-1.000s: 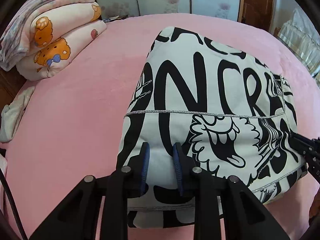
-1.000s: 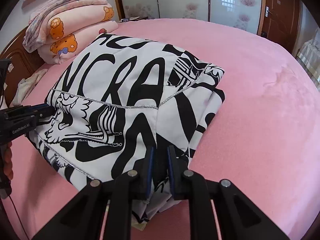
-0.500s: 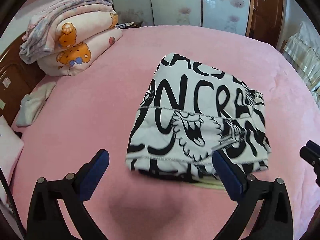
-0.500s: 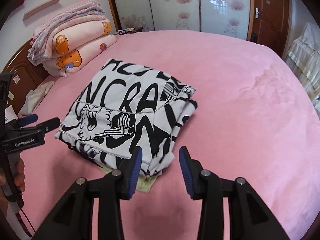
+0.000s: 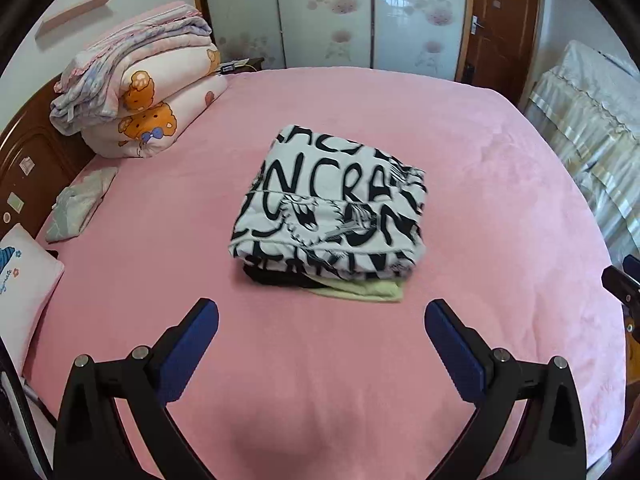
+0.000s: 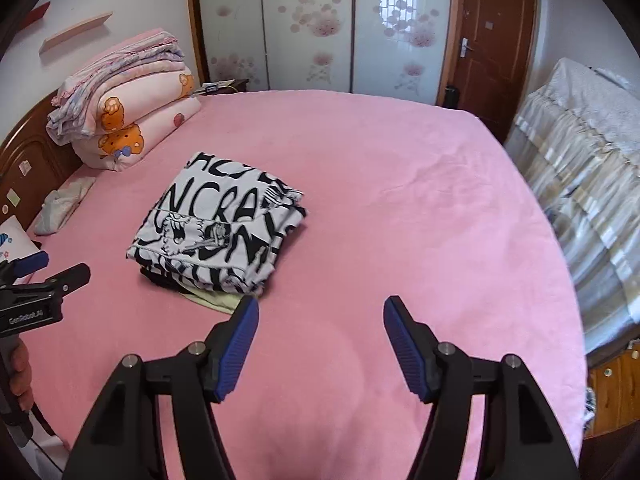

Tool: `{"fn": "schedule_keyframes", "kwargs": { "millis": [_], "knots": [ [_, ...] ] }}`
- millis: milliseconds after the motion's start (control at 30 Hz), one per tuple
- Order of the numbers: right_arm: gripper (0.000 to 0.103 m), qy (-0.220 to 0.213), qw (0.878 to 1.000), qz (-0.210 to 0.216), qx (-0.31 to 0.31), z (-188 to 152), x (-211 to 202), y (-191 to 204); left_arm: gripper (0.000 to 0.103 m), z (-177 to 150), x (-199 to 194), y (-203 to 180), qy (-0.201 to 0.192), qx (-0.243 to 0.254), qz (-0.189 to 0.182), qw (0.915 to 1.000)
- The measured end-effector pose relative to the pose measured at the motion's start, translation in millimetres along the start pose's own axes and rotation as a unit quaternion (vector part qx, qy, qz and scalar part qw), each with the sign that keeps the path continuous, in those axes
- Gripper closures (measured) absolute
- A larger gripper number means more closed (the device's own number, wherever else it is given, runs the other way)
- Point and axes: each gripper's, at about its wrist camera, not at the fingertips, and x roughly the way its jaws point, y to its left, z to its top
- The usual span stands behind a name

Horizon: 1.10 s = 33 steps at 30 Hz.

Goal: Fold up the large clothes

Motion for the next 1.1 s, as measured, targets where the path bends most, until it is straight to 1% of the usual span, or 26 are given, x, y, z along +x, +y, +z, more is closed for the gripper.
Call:
{"fn": "schedule_keyframes", "kwargs": {
  "millis": [67, 100, 200, 300, 367, 467, 533, 600, 733, 833, 900, 967, 1100],
  "knots": [
    [0.038, 0.003, 1.0, -0.002, 0.0, -12, -16, -8, 0.001, -14, -15, -15, 0.002, 0.008, -0.004, 1.0],
    [0.038, 0.005, 1.0, -0.005, 0.001, -19, -23, -13, 0.001, -22, -22, -22, 0.003, 0.011, 0.001, 0.9999],
    [0.038, 0.012, 1.0, -0.008, -0.003, -44, -43, -22, 0.001, -47, -48, -42, -0.006, 0.016, 0.002, 0.9998],
    [0.038, 0.015, 1.0, -0.014, -0.006, -74, -59, -29, 0.001, -74, -71, -60, -0.017, 0.018, -0.015, 0.9996],
    [0.038, 0.015, 1.0, -0.01, 0.003, -97, -70, -36, 0.001, -92, -84, -70, -0.023, 0.023, -0.022, 0.9992],
    [0.038, 0.012, 1.0, 0.007, 0.023, -127, -82, -46, 0.001, -123, -100, -84, -0.036, 0.026, -0.012, 0.999],
    [0.038, 0.005, 0.999, 0.01, 0.038, -150, -92, -51, 0.001, -146, -110, -91, -0.041, 0.015, -0.023, 0.9988],
    [0.038, -0.003, 0.999, 0.01, 0.047, -168, -99, -52, 0.001, -164, -115, -96, -0.038, 0.009, -0.033, 0.9987],
    [0.038, -0.015, 0.998, 0.017, 0.057, -199, -112, -45, 0.001, -193, -123, -103, -0.034, 0.0, -0.027, 0.9991],
    [0.038, -0.025, 0.997, 0.017, 0.069, -218, -122, -41, 0.001, -208, -128, -103, -0.039, -0.005, -0.026, 0.9989],
    [0.038, -0.028, 0.996, 0.018, 0.08, -227, -125, -40, 0.001, -218, -131, -104, -0.039, -0.007, -0.024, 0.9989],
    [0.038, -0.03, 0.995, 0.021, 0.089, -237, -128, -39, 0.001, -228, -131, -104, -0.03, -0.009, -0.024, 0.9992],
    [0.038, -0.026, 0.995, 0.036, 0.09, -249, -128, -33, 0.001, -243, -127, -106, -0.013, -0.019, -0.042, 0.9988]
  ]
}}
